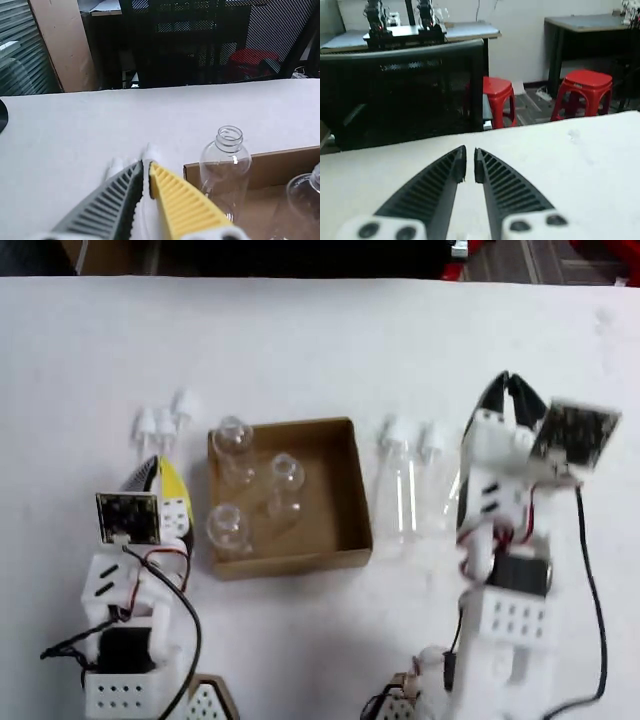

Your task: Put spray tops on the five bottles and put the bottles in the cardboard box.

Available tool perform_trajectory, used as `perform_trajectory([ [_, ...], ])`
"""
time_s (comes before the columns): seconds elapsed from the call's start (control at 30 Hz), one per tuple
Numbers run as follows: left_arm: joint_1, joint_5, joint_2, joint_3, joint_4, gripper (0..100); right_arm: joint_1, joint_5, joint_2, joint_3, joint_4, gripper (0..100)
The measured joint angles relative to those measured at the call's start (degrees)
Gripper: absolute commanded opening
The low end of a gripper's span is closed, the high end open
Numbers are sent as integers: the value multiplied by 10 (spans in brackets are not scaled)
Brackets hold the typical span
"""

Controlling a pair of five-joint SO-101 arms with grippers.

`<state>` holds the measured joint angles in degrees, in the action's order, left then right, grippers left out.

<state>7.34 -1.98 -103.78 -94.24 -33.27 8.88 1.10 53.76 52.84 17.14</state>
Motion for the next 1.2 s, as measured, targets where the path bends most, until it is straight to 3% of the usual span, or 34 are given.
perform_trajectory([
  [0.2,-3,0,0,0,0,27,45,0,-227,-161,43,17],
  [0.6,-3,0,0,0,0,27,49,1,-720,-669,458,18],
  [0.93,-3,0,0,0,0,27,55,4,-1022,-1031,646,21],
  [1.2,-3,0,0,0,0,27,57,4,-1138,-1269,745,168],
])
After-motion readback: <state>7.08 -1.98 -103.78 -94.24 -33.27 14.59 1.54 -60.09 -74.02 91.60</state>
